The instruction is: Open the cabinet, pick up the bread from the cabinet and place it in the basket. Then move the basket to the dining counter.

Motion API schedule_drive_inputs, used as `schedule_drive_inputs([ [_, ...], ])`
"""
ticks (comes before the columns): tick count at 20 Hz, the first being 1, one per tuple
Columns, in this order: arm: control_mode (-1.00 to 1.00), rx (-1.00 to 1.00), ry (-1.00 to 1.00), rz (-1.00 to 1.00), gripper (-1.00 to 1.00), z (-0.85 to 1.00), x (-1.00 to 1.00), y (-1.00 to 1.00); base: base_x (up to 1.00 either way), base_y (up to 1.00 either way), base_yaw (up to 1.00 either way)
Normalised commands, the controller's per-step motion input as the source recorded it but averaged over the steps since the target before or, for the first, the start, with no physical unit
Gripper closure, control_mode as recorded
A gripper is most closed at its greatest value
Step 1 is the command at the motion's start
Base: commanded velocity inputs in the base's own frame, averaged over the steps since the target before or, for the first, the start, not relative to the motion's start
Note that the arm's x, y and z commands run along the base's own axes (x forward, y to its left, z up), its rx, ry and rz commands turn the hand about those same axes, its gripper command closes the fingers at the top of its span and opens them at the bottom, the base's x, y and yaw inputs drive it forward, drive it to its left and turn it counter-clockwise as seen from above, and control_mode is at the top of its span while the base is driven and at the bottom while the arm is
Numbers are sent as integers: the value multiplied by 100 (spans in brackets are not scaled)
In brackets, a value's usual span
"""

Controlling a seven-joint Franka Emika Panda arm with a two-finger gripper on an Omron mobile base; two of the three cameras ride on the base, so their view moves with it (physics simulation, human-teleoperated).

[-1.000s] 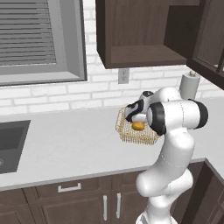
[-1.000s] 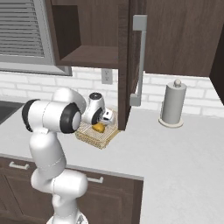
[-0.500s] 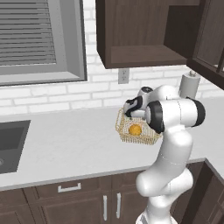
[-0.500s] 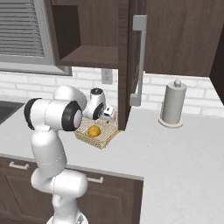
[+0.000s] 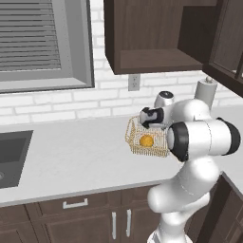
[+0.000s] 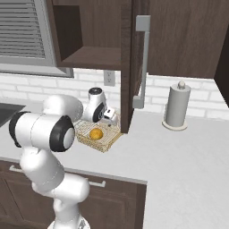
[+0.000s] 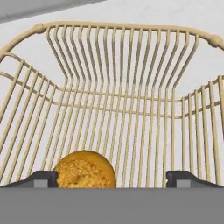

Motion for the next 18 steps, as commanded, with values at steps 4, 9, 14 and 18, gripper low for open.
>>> schedule_drive_inputs([
  [4,-100,0,-7,-25,-100,17,-68,-1,0,0,0],
  [9,-100,6,-14,-19,-100,0,-69,-3,0,0,0],
  [14,-100,6,-6,-7,-100,1,-51,-4,0,0,0],
  [18,-100,8,0,0,-100,4,-26,-25,0,0,0],
])
